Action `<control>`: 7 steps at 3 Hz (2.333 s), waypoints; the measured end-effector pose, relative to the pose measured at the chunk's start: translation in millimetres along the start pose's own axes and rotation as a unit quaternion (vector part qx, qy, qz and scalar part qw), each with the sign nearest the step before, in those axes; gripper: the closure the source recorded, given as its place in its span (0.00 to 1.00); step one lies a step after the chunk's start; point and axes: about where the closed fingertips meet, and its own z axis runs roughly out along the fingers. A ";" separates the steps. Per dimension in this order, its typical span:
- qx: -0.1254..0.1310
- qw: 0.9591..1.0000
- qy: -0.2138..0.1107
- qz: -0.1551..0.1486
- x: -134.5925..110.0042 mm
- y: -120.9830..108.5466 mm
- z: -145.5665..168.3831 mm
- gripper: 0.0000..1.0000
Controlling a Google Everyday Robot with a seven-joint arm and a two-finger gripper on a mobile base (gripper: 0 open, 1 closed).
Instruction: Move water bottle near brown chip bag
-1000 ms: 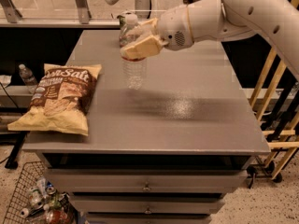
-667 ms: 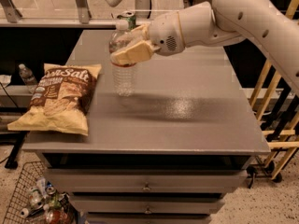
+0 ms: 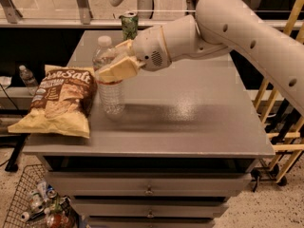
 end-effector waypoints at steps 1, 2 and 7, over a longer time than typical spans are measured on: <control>0.002 1.000 0.001 -0.007 0.1 5.3 5.4 1.00; 0.014 1.000 0.005 -0.014 2.8 8.3 7.5 1.00; 0.026 0.999 0.001 -0.025 5.2 16.6 11.9 0.35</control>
Offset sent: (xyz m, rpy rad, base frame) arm -0.0090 0.0023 -0.0103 -0.0202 -0.0629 -0.0479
